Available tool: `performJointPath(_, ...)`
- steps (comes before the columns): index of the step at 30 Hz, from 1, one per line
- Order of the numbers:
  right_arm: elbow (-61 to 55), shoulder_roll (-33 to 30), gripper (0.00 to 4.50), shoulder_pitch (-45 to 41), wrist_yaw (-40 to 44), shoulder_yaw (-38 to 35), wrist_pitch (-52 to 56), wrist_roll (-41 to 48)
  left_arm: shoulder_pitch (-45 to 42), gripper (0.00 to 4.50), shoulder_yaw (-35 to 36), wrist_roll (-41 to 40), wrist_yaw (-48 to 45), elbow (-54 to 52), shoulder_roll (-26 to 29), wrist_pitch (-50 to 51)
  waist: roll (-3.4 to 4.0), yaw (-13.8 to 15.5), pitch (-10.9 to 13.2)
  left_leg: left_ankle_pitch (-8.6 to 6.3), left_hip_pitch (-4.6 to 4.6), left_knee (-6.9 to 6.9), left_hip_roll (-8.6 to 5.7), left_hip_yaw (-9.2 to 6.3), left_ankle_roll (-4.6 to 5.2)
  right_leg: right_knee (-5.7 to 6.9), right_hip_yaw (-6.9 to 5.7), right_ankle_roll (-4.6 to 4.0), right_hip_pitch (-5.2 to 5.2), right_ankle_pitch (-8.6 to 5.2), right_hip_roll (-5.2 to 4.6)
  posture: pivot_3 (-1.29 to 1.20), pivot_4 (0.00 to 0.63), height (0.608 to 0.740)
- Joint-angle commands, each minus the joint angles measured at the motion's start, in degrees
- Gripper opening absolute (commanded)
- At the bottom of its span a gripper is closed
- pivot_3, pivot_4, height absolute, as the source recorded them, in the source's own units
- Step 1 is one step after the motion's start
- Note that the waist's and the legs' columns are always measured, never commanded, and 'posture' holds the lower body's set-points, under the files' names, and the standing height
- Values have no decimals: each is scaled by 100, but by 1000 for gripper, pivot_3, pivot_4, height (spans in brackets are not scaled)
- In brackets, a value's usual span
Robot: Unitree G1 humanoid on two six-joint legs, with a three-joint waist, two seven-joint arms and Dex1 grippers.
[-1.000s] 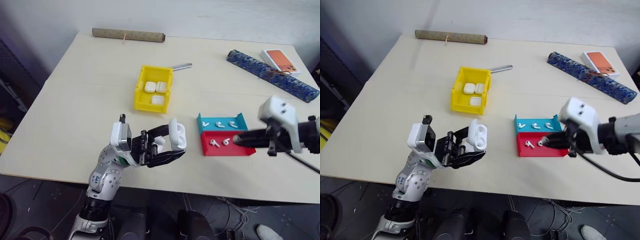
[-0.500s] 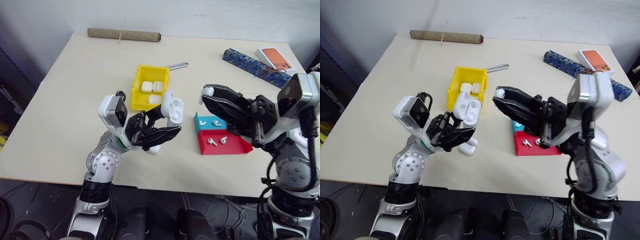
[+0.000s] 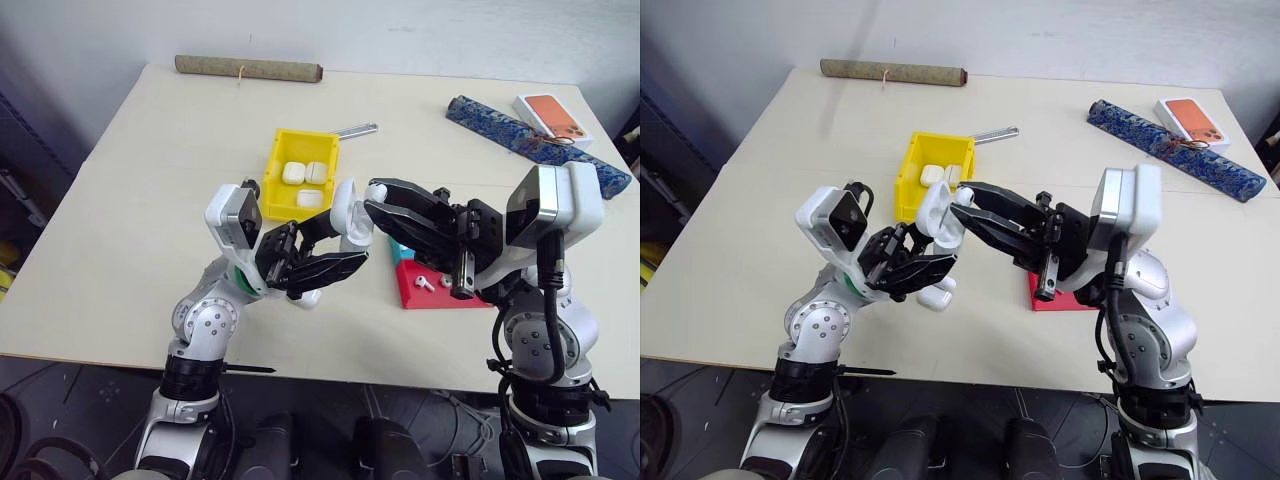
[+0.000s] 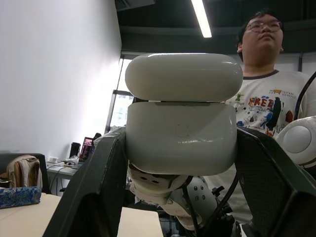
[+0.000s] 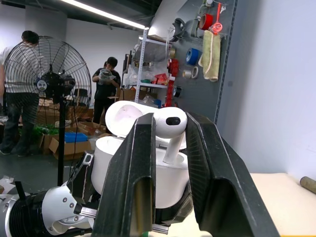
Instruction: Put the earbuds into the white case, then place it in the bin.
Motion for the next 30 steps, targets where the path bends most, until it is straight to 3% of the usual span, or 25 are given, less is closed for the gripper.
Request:
performJointPath(1,-37,-80,455,33,-15,83,-47,-4,-82,2774,-13,-30,35,-222,-76,-35,0,0,0,0,-1,0,0,0,0,1,0,0,-1,0,0,0,150,740)
performJointPath(11,221,-404,455,145,49,270,285,86,-31,2774,-19,50,-39,-296,-146,-116,0,2,0,1,-5,1,0,0,2,2,-1,0,-5,0,-4,0,150,740)
performJointPath(19,16,-773,3079,153,179,-194,300,575,43,2774,53,173,-103,-258,-161,-260,0,13,0,2,-8,2,-1,1,3,1,-3,0,-5,0,-12,0,150,740)
performJointPath(23,-23,-1720,4442,697,135,-1226,668,973,309,2774,85,375,-312,-202,75,-419,-1,35,0,2,-13,4,-3,-4,6,-6,-6,0,-5,0,-24,0,150,740)
performJointPath(26,329,-2298,4442,1456,551,-1865,447,569,519,2774,106,495,-449,-175,242,-558,-1,25,0,0,-17,2,-3,-2,8,-13,-8,0,-3,0,-23,0,150,740)
performJointPath(30,2121,-2822,4442,2793,1021,-2967,-532,-664,805,2774,251,524,-392,-205,359,-661,-7,104,-4,1,-13,3,-4,-3,11,-18,-13,1,7,1,-21,0,150,740)
